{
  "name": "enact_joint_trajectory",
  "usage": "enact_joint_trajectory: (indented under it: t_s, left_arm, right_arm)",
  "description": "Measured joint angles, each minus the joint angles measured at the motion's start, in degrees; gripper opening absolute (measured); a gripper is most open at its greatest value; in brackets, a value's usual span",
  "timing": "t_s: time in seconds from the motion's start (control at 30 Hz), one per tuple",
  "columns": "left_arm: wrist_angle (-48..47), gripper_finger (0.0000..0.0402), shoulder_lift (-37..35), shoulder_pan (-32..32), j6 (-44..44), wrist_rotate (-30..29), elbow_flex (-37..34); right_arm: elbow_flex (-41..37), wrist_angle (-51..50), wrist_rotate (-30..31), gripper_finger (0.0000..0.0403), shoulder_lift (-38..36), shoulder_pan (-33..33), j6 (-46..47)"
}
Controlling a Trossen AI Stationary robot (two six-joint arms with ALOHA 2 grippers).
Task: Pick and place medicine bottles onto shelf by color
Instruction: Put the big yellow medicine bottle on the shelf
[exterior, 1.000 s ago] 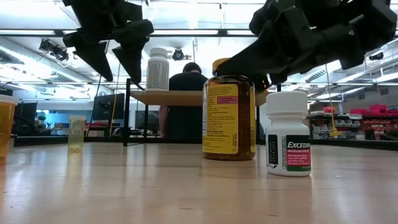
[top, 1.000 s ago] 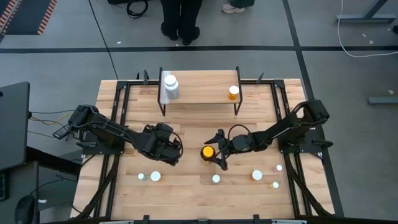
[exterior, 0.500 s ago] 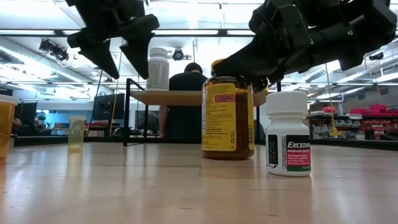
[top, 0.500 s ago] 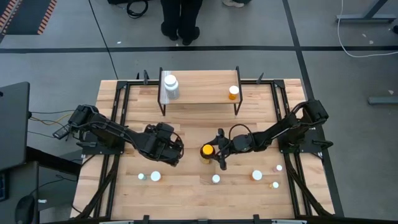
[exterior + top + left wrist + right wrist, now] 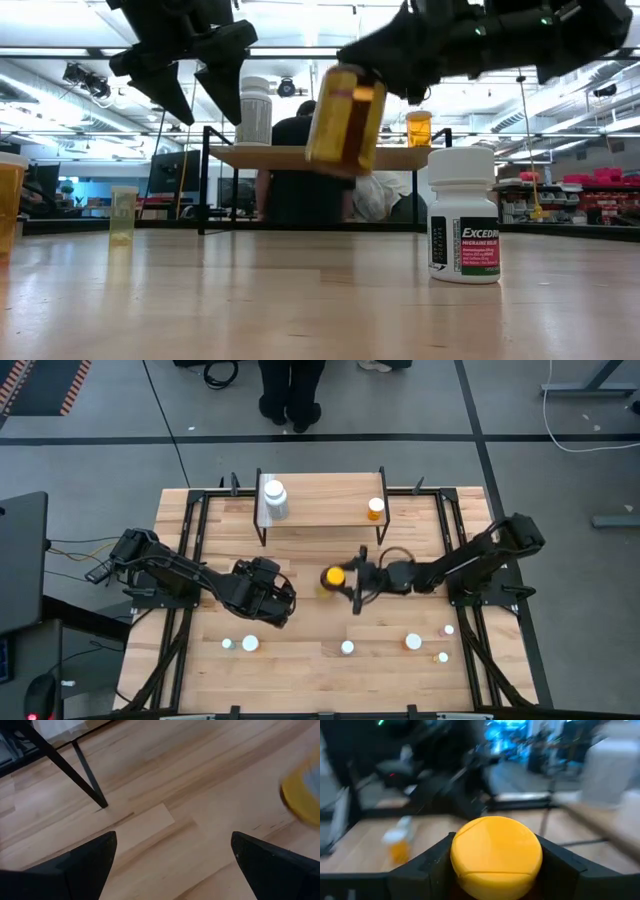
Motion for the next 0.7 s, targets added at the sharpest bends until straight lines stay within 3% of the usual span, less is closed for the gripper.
enact_joint_trajectory:
  t_s: [0.2, 0.5, 0.7]
  left_arm:
    - [0.06, 0.04, 0.0, 0.04, -0.86, 0.0, 0.0]
    - [0.2, 0.04, 0.02, -0.05, -0.91, 0.02, 0.0]
    - [0.49, 0.04, 0.02, -1.22, -1.31, 0.02, 0.0]
  right_arm:
    - [3.59, -5.85, -1.9, 0.0228, -6.49, -5.44, 0.11]
    - [28.24, -46.16, -2.25, 0.0233, -7.45, -12.45, -6.35]
    - [37.66, -53.99, -3.74, 0.0234, -7.09, -19.3, -7.46]
